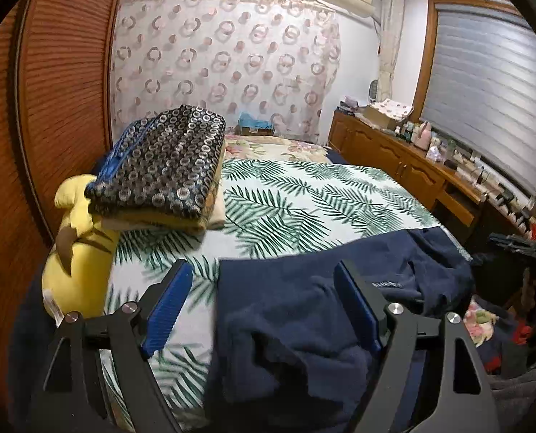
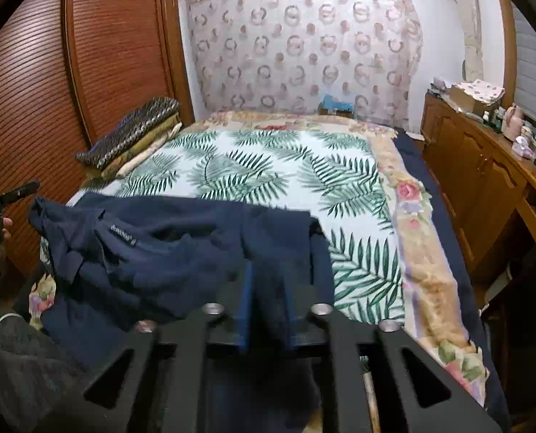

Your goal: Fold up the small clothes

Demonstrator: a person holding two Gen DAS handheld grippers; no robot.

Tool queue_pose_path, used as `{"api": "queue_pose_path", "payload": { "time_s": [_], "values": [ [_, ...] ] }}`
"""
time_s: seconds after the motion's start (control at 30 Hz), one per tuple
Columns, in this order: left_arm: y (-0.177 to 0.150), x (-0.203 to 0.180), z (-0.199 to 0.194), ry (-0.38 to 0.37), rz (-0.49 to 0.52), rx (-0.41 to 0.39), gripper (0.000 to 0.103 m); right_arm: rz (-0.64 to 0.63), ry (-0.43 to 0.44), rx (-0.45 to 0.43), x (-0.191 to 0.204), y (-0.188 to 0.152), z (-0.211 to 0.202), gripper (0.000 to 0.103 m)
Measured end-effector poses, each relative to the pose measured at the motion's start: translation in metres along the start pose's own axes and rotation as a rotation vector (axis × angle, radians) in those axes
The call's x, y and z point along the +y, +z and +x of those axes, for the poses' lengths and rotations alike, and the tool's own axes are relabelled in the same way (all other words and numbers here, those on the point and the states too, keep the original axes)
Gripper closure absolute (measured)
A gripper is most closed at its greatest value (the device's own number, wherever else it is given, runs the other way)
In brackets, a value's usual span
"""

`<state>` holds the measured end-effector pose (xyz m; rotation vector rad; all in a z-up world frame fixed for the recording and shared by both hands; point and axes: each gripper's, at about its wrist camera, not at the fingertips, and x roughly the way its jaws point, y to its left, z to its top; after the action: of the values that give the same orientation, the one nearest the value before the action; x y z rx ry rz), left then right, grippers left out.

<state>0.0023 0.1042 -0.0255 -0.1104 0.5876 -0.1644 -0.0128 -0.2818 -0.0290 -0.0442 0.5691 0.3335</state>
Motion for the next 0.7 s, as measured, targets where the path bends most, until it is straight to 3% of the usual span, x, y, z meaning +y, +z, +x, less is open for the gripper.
{"api": "queue_pose_path", "payload": {
  "time_s": [0.07, 0.37, 0.5, 0.7],
  "values": [
    [0.009, 0.007, 0.006, 0.008, -0.003, 0.001, 0.022, -0.008, -0.015, -0.012, -0.002, 0.006, 0.002, 0.052],
    [0.038, 0.05, 0.039, 0.079, -0.048, 0.02, 0.022, -0.027, -0.024, 0.014, -0.017, 0.035, 0.055, 0.048],
    [0.032, 0.055, 0.063, 0.078, -0.036, 0.086, 0.022, -0.006, -0.002, 0.068, -0.021, 0.041, 0.089, 0.046],
    [0.009, 0.052, 0.105, 0.052, -0.017, 0.251, 0.026, -0.007, -0.008, 0.15, -0.022, 0.044, 0.131, 0.044]
  ]
}}
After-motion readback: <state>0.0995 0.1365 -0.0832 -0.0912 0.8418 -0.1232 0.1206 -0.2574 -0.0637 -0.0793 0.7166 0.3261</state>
